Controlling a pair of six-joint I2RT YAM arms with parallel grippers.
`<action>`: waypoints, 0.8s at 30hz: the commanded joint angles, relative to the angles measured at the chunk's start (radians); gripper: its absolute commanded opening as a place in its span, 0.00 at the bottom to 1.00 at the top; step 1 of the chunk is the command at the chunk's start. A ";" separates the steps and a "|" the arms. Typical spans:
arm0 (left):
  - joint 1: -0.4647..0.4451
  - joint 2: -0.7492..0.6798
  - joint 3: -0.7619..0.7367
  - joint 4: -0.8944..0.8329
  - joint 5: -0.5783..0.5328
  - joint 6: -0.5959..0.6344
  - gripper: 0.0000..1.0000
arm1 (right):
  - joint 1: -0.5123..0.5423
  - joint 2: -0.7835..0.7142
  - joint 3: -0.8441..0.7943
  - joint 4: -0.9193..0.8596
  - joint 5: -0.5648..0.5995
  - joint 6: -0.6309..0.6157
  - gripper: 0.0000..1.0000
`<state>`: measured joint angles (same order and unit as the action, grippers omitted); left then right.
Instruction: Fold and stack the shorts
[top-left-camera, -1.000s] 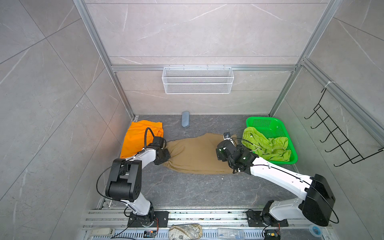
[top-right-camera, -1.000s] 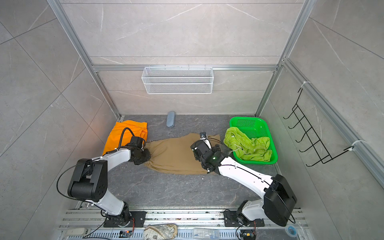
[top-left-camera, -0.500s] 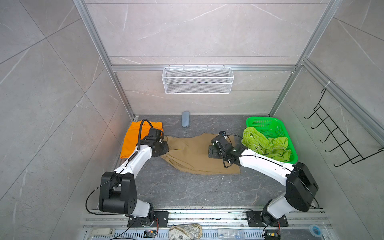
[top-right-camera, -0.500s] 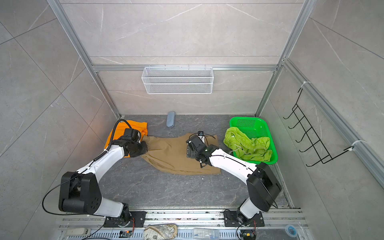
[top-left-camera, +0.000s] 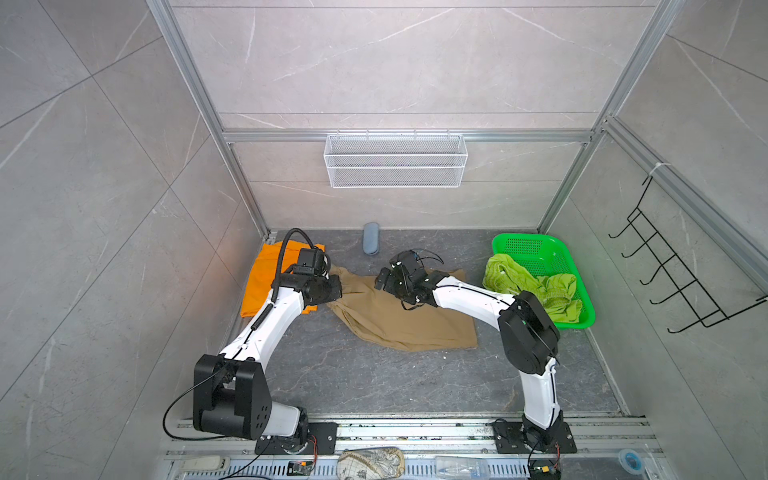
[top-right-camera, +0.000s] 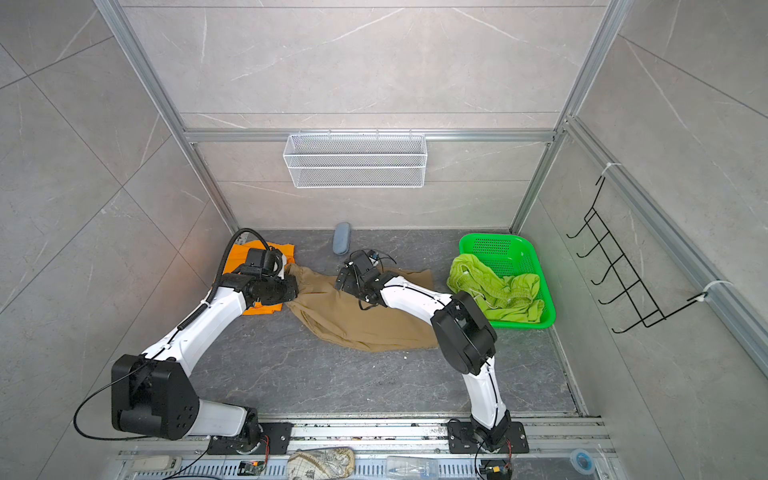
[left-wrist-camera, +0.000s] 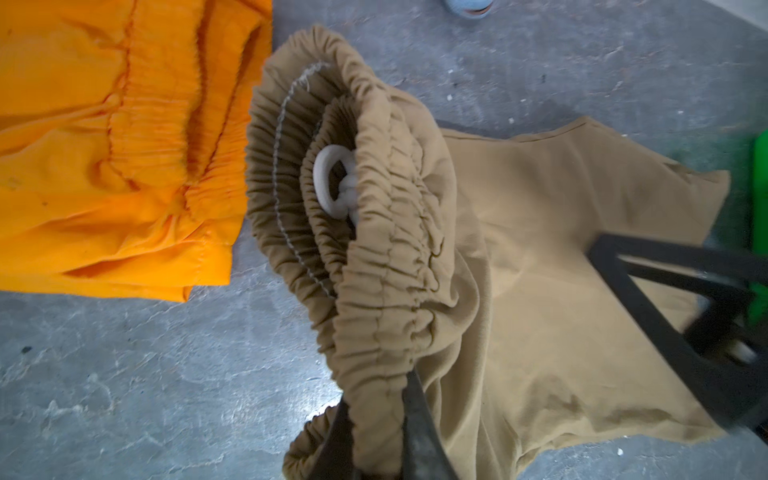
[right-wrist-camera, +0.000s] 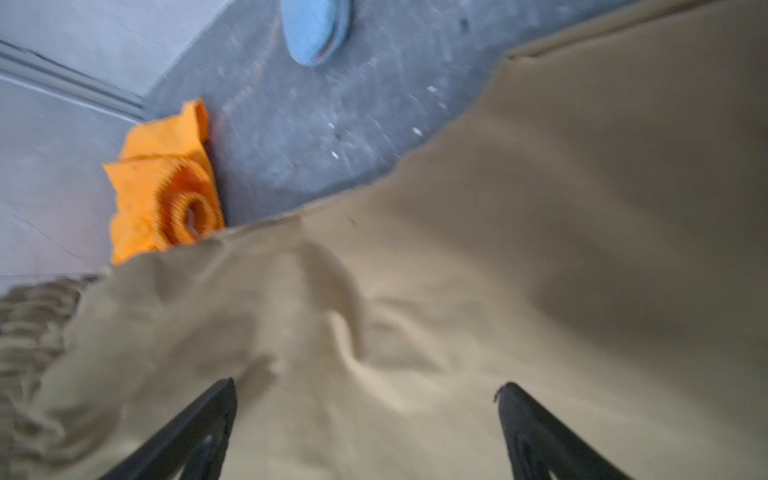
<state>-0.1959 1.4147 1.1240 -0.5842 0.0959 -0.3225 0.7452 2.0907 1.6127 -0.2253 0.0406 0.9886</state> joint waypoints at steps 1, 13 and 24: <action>-0.004 -0.054 0.040 -0.019 0.050 0.040 0.00 | -0.019 0.089 0.087 0.069 -0.034 0.054 0.99; -0.005 -0.107 0.014 -0.021 0.071 0.074 0.00 | -0.033 0.389 0.420 0.004 -0.089 0.045 1.00; -0.006 -0.094 -0.011 -0.001 0.062 0.081 0.00 | -0.037 0.109 0.259 -0.010 -0.090 -0.073 0.99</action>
<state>-0.1978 1.3441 1.1137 -0.6052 0.1429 -0.2729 0.7109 2.3737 1.9430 -0.2340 -0.0505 0.9600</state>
